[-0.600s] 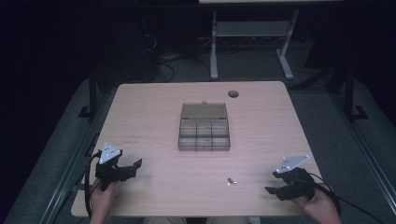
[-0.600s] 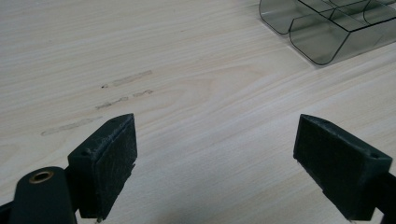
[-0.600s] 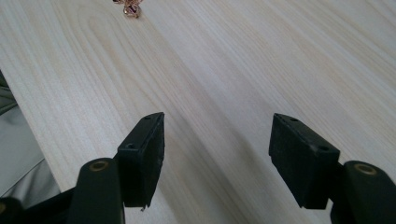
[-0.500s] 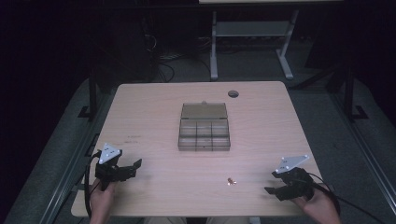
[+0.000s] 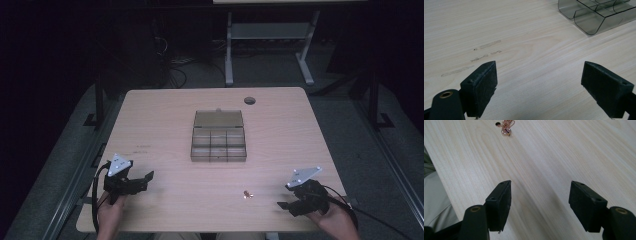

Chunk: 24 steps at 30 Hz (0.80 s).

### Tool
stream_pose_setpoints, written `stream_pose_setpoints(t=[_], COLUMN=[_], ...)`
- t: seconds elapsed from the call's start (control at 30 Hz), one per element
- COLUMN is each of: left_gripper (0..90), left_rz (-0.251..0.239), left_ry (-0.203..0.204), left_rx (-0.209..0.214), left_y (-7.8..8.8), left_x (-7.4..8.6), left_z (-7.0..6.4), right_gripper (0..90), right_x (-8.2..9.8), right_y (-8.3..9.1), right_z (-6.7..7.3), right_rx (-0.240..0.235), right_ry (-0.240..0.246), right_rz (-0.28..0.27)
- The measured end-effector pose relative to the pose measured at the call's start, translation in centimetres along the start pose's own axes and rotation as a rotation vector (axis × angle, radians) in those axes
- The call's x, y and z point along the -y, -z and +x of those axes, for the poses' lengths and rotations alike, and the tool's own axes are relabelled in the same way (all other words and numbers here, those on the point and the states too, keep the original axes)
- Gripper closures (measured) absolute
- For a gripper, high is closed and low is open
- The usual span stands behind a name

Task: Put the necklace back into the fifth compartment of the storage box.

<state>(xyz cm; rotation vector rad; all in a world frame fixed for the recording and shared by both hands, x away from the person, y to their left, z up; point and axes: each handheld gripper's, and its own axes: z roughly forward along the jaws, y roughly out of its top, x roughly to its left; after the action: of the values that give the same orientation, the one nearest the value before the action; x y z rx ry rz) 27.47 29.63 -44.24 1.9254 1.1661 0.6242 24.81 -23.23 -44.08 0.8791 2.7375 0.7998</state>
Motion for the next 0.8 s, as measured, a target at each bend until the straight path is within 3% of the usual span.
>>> stream_pose_setpoints(t=[0.8], left_gripper=[13.1], left_rz=[0.002], left_ry=[0.001], left_rx=[-0.009], left_y=[0.0], left_x=[0.0], left_z=[0.1], right_gripper=[34.6], right_x=[-2.9], right_y=[-0.6], right_z=[1.2], right_rx=[-0.025], right_ry=[0.063], right_rz=[0.023])
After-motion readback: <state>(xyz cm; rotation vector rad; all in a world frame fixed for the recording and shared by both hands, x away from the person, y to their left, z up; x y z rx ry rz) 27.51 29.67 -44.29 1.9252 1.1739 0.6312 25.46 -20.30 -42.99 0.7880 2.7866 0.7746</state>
